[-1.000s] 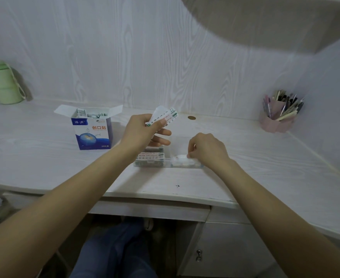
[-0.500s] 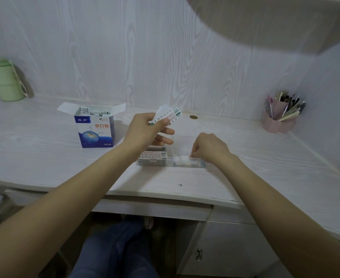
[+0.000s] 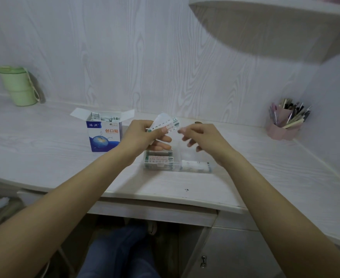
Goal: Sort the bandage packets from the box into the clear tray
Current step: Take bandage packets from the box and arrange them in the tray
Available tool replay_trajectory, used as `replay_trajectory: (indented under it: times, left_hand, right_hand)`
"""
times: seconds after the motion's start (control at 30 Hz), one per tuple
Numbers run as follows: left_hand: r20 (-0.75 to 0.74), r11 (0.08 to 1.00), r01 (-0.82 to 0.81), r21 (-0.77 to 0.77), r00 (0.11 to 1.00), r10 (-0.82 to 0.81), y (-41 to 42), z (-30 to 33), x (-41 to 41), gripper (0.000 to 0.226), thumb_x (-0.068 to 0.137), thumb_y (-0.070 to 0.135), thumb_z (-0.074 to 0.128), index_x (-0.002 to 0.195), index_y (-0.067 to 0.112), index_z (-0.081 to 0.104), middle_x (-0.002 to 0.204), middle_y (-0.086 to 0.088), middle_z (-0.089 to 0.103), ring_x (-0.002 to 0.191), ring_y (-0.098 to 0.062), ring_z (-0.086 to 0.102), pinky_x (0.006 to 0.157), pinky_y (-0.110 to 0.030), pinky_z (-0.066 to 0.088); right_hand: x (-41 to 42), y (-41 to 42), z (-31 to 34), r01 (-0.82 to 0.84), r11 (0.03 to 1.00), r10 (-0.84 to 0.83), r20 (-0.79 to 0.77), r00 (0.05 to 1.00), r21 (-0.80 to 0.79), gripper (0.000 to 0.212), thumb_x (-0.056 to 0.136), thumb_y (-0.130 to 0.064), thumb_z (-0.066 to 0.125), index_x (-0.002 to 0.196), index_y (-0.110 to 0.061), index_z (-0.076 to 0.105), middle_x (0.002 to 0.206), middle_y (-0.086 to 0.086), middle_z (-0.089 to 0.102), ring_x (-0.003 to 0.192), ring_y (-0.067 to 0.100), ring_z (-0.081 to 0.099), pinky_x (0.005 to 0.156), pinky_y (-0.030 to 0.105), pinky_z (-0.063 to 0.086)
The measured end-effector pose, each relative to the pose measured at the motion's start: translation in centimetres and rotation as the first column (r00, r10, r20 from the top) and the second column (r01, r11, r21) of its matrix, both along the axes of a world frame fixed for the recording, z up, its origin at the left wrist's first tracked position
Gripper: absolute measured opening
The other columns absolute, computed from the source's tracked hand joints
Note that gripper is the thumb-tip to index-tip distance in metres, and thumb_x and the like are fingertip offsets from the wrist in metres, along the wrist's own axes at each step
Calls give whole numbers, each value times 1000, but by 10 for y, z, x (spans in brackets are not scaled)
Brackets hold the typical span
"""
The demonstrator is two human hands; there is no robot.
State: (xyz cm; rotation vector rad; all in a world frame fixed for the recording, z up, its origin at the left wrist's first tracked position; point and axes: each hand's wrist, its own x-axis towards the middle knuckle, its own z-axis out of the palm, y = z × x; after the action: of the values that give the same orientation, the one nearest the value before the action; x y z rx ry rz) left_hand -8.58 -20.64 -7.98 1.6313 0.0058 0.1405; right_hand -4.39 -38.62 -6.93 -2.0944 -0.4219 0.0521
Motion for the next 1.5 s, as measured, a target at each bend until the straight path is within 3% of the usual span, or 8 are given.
replay_trajectory:
  times: [0.23,0.47,0.63,0.87,1.27,1.33,1.4,1.5]
  left_hand:
    - [-68,988,147,-53,986,-150,14,2,-8,22,98,19,48,108,5,62,95,-17,72,73,-25,72,59,-20,57]
    - [16,995,-95,24,995,95,47,1,4,27,102,21,41,94,9,64,87,-10,72,61,-18,70,56,-22,57]
    - [55,990,-136,23,989,134,53,8,20,29,102,20,39,96,6,63,81,-7,71,55,-16,68,53,-21,56]
    - [128,987,-124,102,986,110,55,8,39,29,102,21,40,93,8,64,79,-6,71,57,-20,69,50,-21,53]
    - [76,990,-55,127,996,46,62,-4,48,26,100,21,45,97,7,66,83,-7,71,58,-18,70,55,-23,57]
    - [75,990,-40,137,997,30,63,-4,48,24,99,22,48,98,8,67,83,-7,71,60,-18,70,56,-24,56]
    - [78,988,-19,151,997,7,64,-4,48,23,98,23,49,101,8,68,83,-7,71,59,-18,69,57,-23,56]
    - [70,975,19,220,997,-35,61,-6,49,22,97,21,51,105,7,67,83,-8,70,57,-16,68,58,-23,56]
  right_hand:
    - [2,29,-3,-28,944,50,-58,997,329,3,83,-8,71,85,-9,72,65,-3,66,54,6,56,51,17,39]
    - [28,48,-11,226,924,-204,-102,974,307,7,87,-10,65,89,-16,69,87,4,68,62,7,57,52,14,40]
    - [61,62,-26,300,947,-301,-9,954,117,10,85,-11,66,79,-18,68,93,2,64,85,14,55,70,24,41]
    - [85,84,-39,203,860,-177,98,979,-468,14,80,-7,61,78,-16,72,77,-3,66,82,21,64,62,28,47]
    - [87,98,-34,219,669,-140,168,976,-710,10,80,-15,70,86,-21,73,93,1,68,83,22,62,63,27,41]
    - [87,95,-34,213,736,-132,172,976,-643,6,83,-23,69,86,-19,72,89,1,69,82,20,63,65,29,43]
    - [81,90,-29,196,900,-155,134,979,-390,22,91,-33,60,84,-16,72,78,0,71,69,14,62,67,30,46]
    - [68,80,-11,143,989,-131,-194,972,49,49,97,-49,41,84,-13,71,69,4,72,51,9,54,58,23,40]
